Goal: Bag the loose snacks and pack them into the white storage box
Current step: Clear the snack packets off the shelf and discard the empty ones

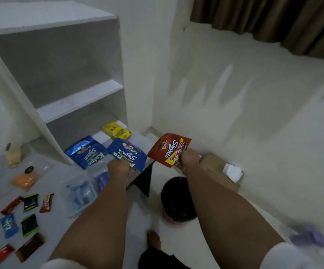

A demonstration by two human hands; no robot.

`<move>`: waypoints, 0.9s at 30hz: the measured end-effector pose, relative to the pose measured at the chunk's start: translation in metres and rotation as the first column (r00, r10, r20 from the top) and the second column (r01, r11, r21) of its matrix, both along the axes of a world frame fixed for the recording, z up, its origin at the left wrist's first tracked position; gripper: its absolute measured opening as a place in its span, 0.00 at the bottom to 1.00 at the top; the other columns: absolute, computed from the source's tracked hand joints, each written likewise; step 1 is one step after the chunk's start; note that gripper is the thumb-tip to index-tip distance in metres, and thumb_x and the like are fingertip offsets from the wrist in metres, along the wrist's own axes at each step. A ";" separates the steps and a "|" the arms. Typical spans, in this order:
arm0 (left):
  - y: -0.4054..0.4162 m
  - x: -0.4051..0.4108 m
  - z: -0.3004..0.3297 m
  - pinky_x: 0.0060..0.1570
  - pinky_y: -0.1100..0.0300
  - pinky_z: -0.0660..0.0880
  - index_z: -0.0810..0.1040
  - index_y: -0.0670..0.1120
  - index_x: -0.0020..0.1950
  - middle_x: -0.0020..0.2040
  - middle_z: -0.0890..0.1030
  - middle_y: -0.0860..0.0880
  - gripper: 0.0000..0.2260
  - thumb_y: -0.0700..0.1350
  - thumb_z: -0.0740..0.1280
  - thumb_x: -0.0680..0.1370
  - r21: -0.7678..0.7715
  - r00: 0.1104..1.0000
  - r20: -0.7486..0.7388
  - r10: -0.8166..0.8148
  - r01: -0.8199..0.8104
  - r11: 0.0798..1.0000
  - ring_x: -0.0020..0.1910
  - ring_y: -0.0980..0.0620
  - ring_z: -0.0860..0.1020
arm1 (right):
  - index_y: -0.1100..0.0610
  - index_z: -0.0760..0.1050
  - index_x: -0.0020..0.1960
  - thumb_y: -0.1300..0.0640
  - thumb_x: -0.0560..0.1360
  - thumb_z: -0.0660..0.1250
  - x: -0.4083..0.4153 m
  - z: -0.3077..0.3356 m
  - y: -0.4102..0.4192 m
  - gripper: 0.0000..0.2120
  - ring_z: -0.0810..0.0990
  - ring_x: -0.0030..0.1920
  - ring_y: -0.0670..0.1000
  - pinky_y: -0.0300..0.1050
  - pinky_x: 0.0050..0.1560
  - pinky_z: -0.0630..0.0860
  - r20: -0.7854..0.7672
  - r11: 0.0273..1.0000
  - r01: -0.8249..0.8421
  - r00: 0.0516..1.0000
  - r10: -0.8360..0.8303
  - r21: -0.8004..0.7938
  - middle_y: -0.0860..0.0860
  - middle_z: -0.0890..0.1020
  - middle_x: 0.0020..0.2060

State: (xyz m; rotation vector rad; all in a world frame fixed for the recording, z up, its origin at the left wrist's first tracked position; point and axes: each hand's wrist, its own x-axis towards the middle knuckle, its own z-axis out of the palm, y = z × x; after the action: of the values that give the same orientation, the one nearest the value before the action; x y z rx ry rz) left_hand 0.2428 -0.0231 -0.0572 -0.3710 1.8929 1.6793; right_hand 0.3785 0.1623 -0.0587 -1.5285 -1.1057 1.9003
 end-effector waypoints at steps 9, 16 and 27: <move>0.065 0.081 -0.018 0.32 0.54 0.78 0.78 0.39 0.48 0.47 0.82 0.42 0.03 0.34 0.66 0.77 -0.189 0.905 -0.032 -0.424 0.411 0.892 0.43 0.43 0.80 | 0.58 0.83 0.45 0.61 0.71 0.66 0.119 -0.047 0.043 0.07 0.87 0.43 0.57 0.60 0.47 0.85 0.219 0.992 0.010 0.975 -0.038 0.126 0.56 0.87 0.44; 0.130 0.081 -0.149 0.49 0.42 0.83 0.82 0.41 0.49 0.52 0.85 0.40 0.11 0.43 0.66 0.71 -0.338 0.806 0.094 -0.584 0.577 0.743 0.48 0.37 0.83 | 0.56 0.84 0.45 0.59 0.72 0.68 0.140 -0.106 0.080 0.06 0.86 0.43 0.59 0.60 0.47 0.85 0.419 0.995 -0.033 0.908 -0.008 0.090 0.57 0.87 0.43; 0.244 0.103 -0.216 0.37 0.49 0.78 0.76 0.34 0.47 0.43 0.80 0.37 0.08 0.38 0.62 0.80 -0.529 0.624 0.232 -0.746 0.724 0.442 0.41 0.39 0.80 | 0.57 0.83 0.60 0.59 0.77 0.66 0.119 -0.206 0.163 0.14 0.84 0.47 0.55 0.45 0.49 0.80 0.600 0.962 -0.242 0.754 0.269 -0.127 0.56 0.86 0.52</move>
State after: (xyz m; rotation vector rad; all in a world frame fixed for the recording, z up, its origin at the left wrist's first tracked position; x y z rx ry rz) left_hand 0.3459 0.2210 -0.2734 0.2782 2.1083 0.4846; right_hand 0.4975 0.3249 -0.2648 -2.2070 -1.6299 1.6127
